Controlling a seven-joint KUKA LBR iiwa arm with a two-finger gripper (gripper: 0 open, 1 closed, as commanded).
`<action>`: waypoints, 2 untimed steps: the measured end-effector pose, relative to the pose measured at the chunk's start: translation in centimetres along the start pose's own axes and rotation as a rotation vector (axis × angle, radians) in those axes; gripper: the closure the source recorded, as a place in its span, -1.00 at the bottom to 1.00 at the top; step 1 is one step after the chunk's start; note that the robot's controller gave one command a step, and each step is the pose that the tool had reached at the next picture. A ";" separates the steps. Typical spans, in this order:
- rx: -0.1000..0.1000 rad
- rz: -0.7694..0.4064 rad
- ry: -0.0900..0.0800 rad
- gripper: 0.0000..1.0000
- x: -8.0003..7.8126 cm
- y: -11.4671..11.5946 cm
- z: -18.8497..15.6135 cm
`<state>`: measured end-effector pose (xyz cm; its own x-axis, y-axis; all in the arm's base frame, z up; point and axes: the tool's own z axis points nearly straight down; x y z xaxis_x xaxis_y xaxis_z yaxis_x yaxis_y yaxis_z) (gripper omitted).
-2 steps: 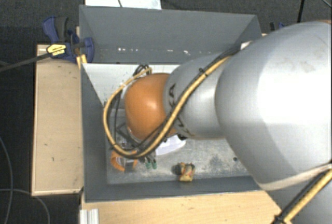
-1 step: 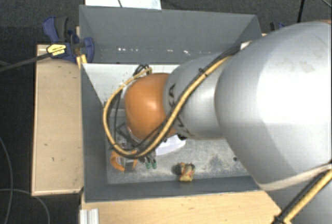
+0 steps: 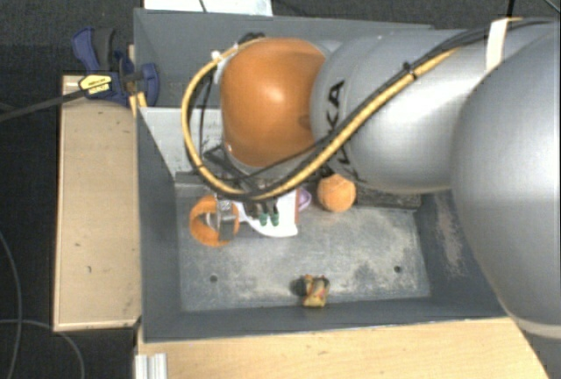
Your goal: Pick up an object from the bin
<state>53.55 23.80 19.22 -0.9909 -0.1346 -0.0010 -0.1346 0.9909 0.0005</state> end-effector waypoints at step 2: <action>0.001 -0.014 0.005 1.00 0.0 -0.1 -5.1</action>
Offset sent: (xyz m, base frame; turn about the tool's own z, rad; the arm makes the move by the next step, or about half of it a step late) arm 0.0006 -0.0011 0.0871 -0.0261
